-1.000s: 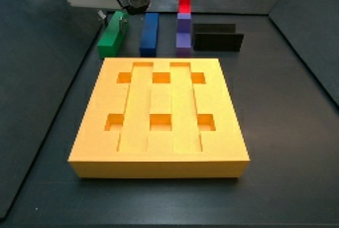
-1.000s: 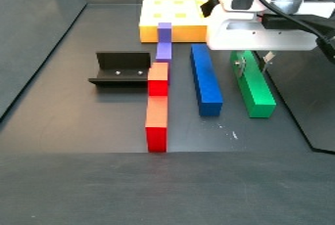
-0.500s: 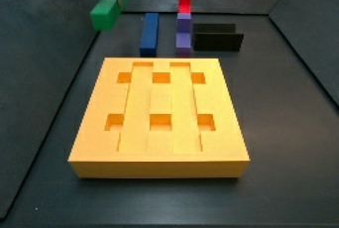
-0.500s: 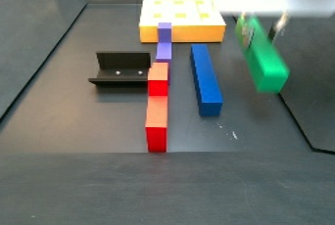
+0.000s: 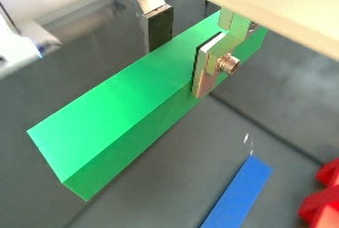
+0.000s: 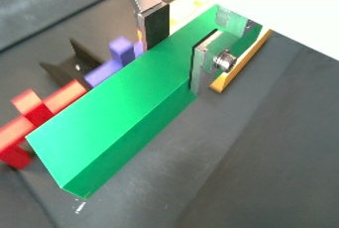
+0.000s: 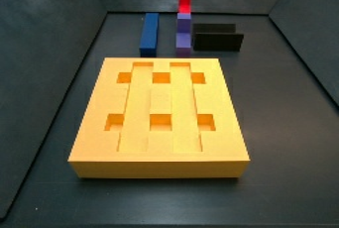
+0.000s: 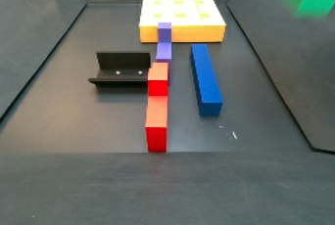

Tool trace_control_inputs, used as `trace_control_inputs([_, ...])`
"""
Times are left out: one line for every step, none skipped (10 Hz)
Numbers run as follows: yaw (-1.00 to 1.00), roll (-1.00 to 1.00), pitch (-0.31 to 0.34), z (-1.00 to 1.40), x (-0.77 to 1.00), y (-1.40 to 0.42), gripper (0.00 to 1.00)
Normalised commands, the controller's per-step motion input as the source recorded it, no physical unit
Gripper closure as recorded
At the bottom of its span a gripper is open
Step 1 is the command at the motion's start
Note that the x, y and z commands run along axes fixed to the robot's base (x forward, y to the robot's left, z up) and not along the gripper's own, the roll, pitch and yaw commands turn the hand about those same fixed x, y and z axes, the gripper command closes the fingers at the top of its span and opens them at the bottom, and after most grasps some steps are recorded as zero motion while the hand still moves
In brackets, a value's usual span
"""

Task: Pick up the green object. Move up. Move to above the board. Insert the green object.
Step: Move to above the board.

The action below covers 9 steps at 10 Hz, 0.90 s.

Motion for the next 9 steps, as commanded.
trace_control_inputs([0.01, 0.0, 0.059, 0.72, 0.01, -0.01, 1.0])
trace_control_inputs([0.0, 0.0, 0.046, 0.34, 0.03, 0.01, 1.0])
trace_control_inputs([0.0, -0.01, 0.054, 0.22, 0.04, 0.0, 1.0])
trace_control_inputs([0.07, 0.05, 0.199, 0.2, 0.75, -1.4, 1.0])
trace_control_inputs([0.07, 0.07, 0.203, 0.19, 0.75, -1.4, 1.0])
trace_control_inputs([0.07, 0.11, 0.245, 0.18, 0.78, -1.4, 1.0])
trace_control_inputs([0.02, -0.02, 0.24, 0.19, 0.82, -1.4, 1.0])
trace_control_inputs([0.02, 0.01, 0.219, 0.2, 0.81, -1.4, 1.0])
trace_control_inputs([0.03, 0.03, 0.193, 0.2, 0.81, -1.4, 1.0])
